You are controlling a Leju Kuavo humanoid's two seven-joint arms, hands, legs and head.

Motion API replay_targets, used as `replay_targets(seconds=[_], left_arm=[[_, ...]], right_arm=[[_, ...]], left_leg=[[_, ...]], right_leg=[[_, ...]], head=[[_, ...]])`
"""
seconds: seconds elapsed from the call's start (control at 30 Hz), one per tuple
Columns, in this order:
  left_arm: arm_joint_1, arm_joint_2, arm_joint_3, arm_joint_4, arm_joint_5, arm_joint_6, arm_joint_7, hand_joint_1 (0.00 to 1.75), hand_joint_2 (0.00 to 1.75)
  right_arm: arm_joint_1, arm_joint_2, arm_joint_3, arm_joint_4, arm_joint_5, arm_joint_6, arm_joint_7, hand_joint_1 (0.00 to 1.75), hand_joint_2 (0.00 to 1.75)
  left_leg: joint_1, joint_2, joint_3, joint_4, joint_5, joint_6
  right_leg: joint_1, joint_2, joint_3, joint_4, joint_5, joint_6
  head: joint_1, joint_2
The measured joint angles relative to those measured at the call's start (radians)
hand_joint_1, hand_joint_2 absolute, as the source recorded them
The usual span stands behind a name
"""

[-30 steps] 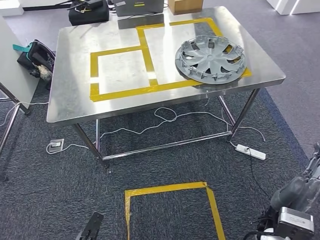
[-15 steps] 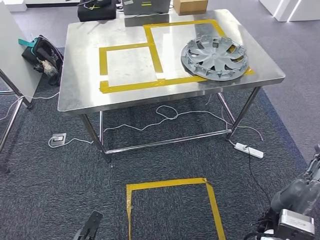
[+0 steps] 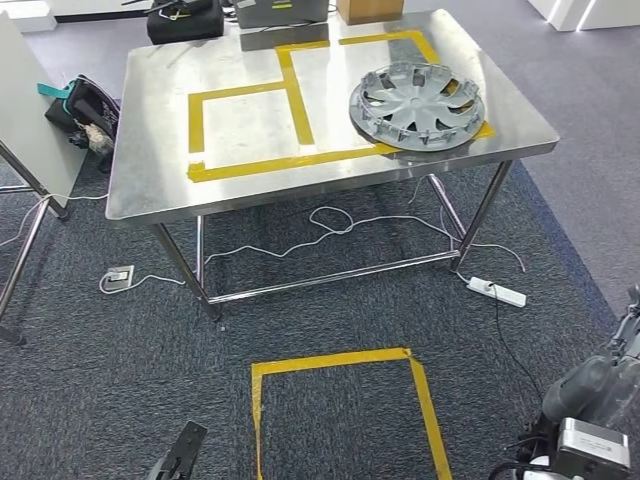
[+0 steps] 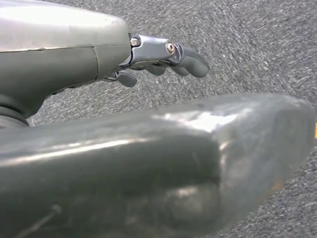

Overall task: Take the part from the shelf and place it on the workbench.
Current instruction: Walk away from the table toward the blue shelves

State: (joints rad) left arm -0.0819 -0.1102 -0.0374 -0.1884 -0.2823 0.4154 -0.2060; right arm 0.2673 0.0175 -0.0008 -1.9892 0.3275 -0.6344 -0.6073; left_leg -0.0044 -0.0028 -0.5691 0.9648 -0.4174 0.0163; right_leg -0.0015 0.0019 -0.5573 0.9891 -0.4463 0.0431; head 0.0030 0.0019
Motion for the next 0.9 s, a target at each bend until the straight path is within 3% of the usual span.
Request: replay_targets(seconds=[0.17, 0.23, 0.3, 0.33, 0.37, 0.4, 0.5, 0.57, 0.67, 0.73, 0.83, 0.87, 0.9], left_arm=[[0.0, -0.001, 0.0, 0.0, 0.0, 0.0, 0.0, 0.0, 0.0], [-0.001, -0.002, 0.0, 0.0, 0.0, 0.001, 0.0, 0.0, 0.0], [-0.001, -0.003, 0.0, 0.0, 0.0, 0.002, 0.0, 0.0, 0.0], [0.0, -0.003, 0.0, 0.0, 0.0, 0.002, 0.0, 0.0, 0.0], [0.001, -0.004, 0.0, 0.0, 0.0, 0.002, 0.0, 0.0, 0.0], [0.001, -0.004, 0.0, 0.0, 0.0, 0.002, 0.0, 0.0, 0.0], [0.001, -0.005, 0.0, 0.0, 0.0, 0.001, 0.0, 0.0, 0.0], [0.002, -0.004, 0.0, 0.0, 0.0, 0.001, 0.0, 0.0, 0.0], [0.003, -0.004, 0.0, 0.0, 0.0, 0.0, -0.002, 0.0, 0.0], [0.003, -0.004, 0.0, 0.0, -0.001, 0.0, -0.004, 0.0, 0.0], [0.008, -0.003, 0.0, 0.0, -0.003, 0.0, -0.007, 0.0, 0.0], [0.01, -0.003, 0.0, 0.0, -0.003, 0.0, -0.008, 0.0, 0.0], [0.011, -0.003, 0.0, 0.0, -0.002, 0.0, -0.011, 0.0, 0.0]], right_arm=[[0.0, -0.001, 0.0, 0.0, 0.009, 0.0, -0.001, 0.0, 0.0], [0.001, -0.002, 0.0, 0.0, 0.015, -0.004, -0.003, 0.0, 0.0], [0.003, -0.003, 0.001, 0.0, 0.016, -0.005, -0.004, 0.0, 0.0], [0.004, -0.004, 0.002, 0.0, 0.016, -0.005, -0.003, 0.0, 0.0], [0.005, -0.004, 0.002, 0.0, 0.016, -0.005, -0.003, 0.0, 0.0], [0.006, -0.004, 0.002, 0.0, 0.016, -0.005, -0.003, 0.0, 0.0], [0.007, -0.004, 0.002, 0.0, 0.023, -0.007, -0.004, 0.0, 0.0], [0.007, -0.004, 0.001, 0.001, 0.032, -0.012, -0.004, 0.0, 0.0], [0.011, -0.005, 0.001, 0.001, 0.049, -0.024, -0.007, 0.0, 0.0], [0.012, -0.005, 0.0, 0.001, 0.062, -0.033, -0.009, 0.0, 0.0], [0.014, -0.005, 0.001, 0.001, 0.07, -0.042, -0.007, 0.0, 0.0], [0.015, -0.005, 0.001, 0.001, 0.071, -0.043, -0.007, 0.0, 0.0], [0.015, -0.005, 0.001, 0.001, 0.071, -0.044, -0.006, 0.0, 0.0]], left_leg=[[0.001, 0.003, -0.003, -0.009, 0.014, 0.004], [0.008, 0.009, -0.002, -0.021, 0.024, 0.006], [0.01, 0.016, -0.008, -0.022, 0.028, 0.008], [0.011, 0.02, -0.011, -0.021, 0.03, 0.007], [0.011, 0.025, -0.014, -0.021, 0.032, 0.005], [0.013, 0.03, -0.017, -0.02, 0.034, 0.002], [0.02, 0.042, -0.025, -0.005, 0.033, -0.013], [0.018, 0.048, -0.029, 0.007, 0.032, -0.027], [0.022, 0.054, -0.031, 0.011, 0.031, -0.045], [0.024, 0.039, -0.051, 0.06, -0.013, -0.053], [0.022, 0.015, -0.127, 0.253, -0.122, -0.053], [0.022, 0.012, -0.143, 0.296, -0.135, -0.051], [0.021, 0.011, -0.141, 0.303, -0.129, -0.047]], right_leg=[[-0.002, 0.0, -0.007, 0.0, 0.005, 0.014], [-0.003, 0.002, -0.033, 0.055, -0.038, 0.023], [-0.008, 0.002, -0.087, 0.185, -0.113, 0.034], [-0.01, 0.001, -0.111, 0.245, -0.139, 0.039], [-0.013, 0.001, -0.12, 0.275, -0.147, 0.044], [-0.016, -0.001, -0.109, 0.264, -0.135, 0.049], [-0.024, -0.023, 0.004, 0.069, -0.055, 0.062], [-0.022, -0.029, 0.036, 0.004, -0.041, 0.048], [-0.017, -0.011, 0.025, 0.011, -0.035, 0.011], [-0.018, -0.001, 0.021, 0.012, -0.026, -0.005], [-0.016, 0.018, 0.008, 0.013, -0.012, -0.018], [-0.014, 0.027, 0.003, 0.013, -0.01, -0.019], [-0.013, 0.036, 0.0, 0.013, -0.007, -0.019]], head=[[0.001, 0.0], [0.004, 0.0], [0.008, 0.0], [0.009, 0.0], [0.009, 0.0], [0.009, 0.0], [0.01, 0.0], [0.01, 0.0], [0.009, 0.0], [0.008, 0.0], [0.007, 0.0], [0.007, 0.0], [0.007, 0.0]])
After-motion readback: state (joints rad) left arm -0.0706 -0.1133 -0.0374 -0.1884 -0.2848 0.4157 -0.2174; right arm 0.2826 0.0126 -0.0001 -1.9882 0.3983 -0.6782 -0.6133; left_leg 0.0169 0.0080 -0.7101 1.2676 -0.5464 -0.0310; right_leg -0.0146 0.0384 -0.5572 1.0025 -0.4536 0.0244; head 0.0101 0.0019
